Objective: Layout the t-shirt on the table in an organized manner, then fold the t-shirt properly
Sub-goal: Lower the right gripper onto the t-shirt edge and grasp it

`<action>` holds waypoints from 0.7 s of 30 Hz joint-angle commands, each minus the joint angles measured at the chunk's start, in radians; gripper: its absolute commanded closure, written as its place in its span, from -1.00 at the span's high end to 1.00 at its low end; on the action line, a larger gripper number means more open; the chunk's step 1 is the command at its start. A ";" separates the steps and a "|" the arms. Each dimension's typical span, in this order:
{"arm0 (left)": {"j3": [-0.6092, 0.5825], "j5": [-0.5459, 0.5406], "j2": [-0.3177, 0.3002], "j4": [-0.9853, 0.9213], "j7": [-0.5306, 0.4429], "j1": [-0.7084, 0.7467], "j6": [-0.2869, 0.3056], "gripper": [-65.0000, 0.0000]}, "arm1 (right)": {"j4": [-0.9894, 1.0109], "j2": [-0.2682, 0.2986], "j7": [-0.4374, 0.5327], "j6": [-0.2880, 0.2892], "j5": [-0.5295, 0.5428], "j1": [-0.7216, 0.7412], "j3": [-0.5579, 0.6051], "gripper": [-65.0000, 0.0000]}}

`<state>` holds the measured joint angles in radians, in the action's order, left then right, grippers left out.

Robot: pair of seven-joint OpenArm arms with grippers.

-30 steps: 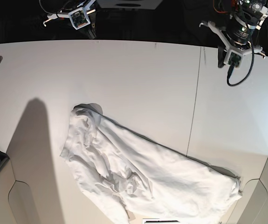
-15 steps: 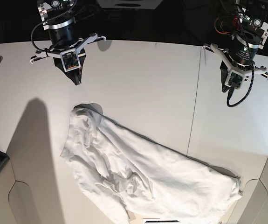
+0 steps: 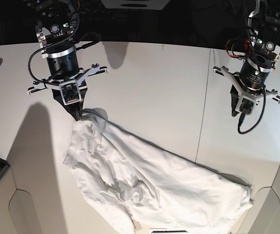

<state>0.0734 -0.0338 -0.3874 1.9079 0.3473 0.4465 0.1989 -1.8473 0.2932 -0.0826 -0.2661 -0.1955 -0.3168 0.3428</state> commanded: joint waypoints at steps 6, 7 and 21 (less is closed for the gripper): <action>0.006 -0.077 -0.012 -0.156 -0.021 -0.179 0.080 -1.00 | 0.009 0.003 0.024 -0.007 -0.007 0.097 -0.002 -1.00; 0.006 -0.083 -0.012 -0.182 -0.021 -0.203 0.083 -1.00 | 0.018 0.003 0.024 -0.007 -0.007 0.113 -0.002 -1.00; 0.005 -0.112 -0.012 -0.320 -0.010 -0.378 0.082 -1.00 | 0.631 -0.178 0.005 0.237 0.003 0.586 -0.116 0.01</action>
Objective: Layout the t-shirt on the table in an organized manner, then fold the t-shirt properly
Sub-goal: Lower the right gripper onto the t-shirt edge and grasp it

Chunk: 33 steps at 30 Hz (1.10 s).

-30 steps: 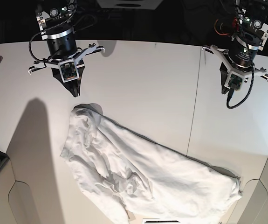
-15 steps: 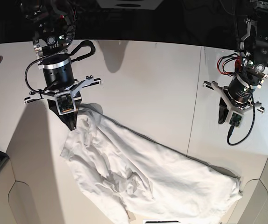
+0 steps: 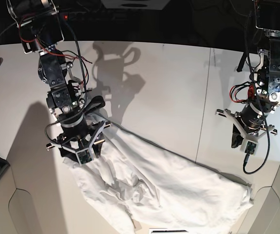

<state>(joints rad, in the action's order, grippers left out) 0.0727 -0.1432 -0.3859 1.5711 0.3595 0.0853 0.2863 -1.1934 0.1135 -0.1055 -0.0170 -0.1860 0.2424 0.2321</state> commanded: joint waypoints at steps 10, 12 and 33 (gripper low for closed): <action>0.006 -0.002 -0.013 0.017 -0.019 -0.016 -0.005 -0.38 | 0.364 -0.090 0.019 0.053 0.074 0.284 -0.017 0.08; 0.006 -0.003 -0.013 0.017 -0.020 -0.016 -0.005 -0.38 | 0.413 -0.113 0.020 0.058 0.080 0.298 -0.017 0.08; 0.006 -0.003 -0.010 0.017 -0.027 -0.019 -0.006 -0.38 | 0.448 -0.133 0.027 0.026 0.196 0.297 -0.171 -0.51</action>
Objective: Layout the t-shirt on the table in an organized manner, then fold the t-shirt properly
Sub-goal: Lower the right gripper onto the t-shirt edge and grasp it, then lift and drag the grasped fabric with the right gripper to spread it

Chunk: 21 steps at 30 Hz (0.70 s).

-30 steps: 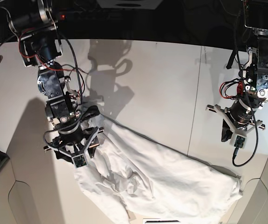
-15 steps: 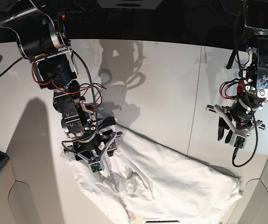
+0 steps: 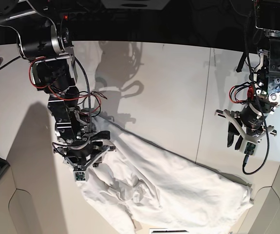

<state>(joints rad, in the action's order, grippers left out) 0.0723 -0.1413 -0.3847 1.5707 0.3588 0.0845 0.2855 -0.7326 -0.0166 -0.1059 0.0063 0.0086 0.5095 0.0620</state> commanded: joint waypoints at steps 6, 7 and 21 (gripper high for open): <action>0.006 -0.005 -0.011 0.018 -0.029 -0.018 -0.005 -0.38 | -0.019 -0.003 0.045 0.129 -0.001 0.030 -0.023 -1.00; 0.006 -0.005 -0.011 0.018 -0.030 -0.018 -0.005 -0.38 | -0.023 -0.003 0.045 0.143 -0.001 0.029 -0.023 -1.00; 0.006 -0.004 -0.012 0.018 -0.033 -0.027 -0.064 -0.38 | -0.423 -0.002 -0.056 0.563 0.180 -0.171 -0.022 -1.00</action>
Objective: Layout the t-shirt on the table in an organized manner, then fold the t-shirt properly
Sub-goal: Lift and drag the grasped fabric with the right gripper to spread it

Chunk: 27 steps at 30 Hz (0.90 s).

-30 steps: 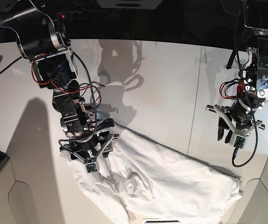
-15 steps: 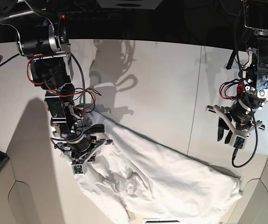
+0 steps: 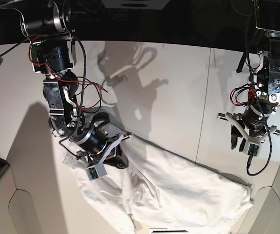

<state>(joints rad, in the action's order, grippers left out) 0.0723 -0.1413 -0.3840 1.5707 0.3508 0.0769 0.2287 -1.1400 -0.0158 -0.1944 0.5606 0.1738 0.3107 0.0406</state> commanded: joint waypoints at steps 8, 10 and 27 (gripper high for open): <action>0.006 -0.004 -0.012 0.018 -0.030 -0.027 -0.008 -0.38 | -0.351 0.036 -0.290 0.013 0.309 -0.176 0.030 -1.00; 0.006 -0.004 -0.013 0.018 -0.030 -0.027 -0.008 -0.38 | -0.393 0.067 -0.351 0.013 0.359 -0.212 0.054 -1.00; 0.006 -0.004 -0.013 0.018 -0.032 -0.027 -0.008 -0.38 | -0.422 0.362 -0.755 0.012 0.447 -0.320 0.132 -1.00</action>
<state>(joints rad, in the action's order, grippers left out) 0.0723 -0.1425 -0.3828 1.5707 0.3435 0.0662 0.2283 -1.5429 0.3355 -0.9527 0.5648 0.6075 -0.0216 0.1764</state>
